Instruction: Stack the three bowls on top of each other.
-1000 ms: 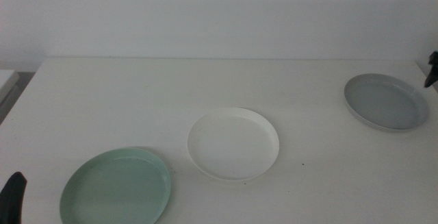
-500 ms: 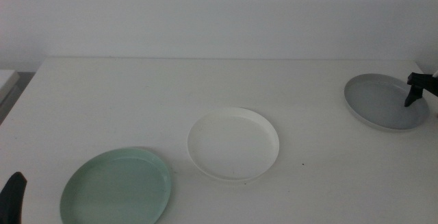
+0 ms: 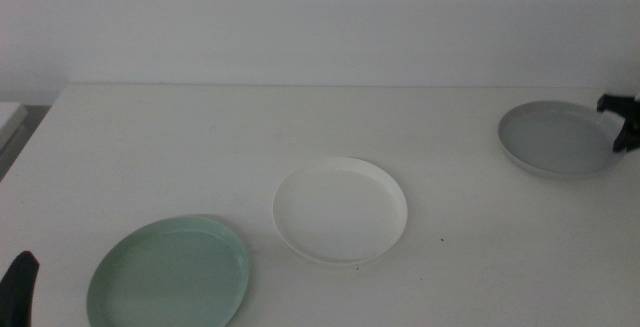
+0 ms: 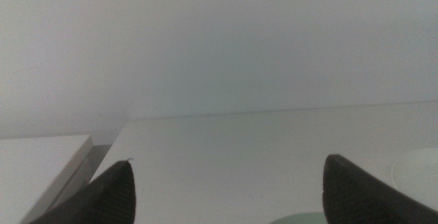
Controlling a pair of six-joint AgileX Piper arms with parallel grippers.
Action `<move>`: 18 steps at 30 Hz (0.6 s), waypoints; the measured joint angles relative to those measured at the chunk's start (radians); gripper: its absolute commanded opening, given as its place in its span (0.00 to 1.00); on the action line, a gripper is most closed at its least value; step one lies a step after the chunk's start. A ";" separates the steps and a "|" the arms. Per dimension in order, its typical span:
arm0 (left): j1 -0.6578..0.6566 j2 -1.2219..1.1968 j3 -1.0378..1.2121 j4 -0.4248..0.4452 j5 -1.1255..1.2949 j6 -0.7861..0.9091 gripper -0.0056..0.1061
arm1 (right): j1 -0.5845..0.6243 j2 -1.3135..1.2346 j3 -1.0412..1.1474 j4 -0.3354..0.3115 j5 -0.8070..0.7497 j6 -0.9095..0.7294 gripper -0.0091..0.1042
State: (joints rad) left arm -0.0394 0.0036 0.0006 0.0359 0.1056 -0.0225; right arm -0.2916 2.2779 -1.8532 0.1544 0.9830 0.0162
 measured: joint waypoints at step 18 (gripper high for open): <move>0.000 0.000 0.000 0.000 0.000 0.000 0.89 | 0.561 -0.362 0.222 0.067 0.014 0.022 0.06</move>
State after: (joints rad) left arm -0.0394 0.0036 0.0006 0.0359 0.1056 -0.0225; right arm 0.2695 1.9160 -1.6311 0.2213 0.9970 0.0386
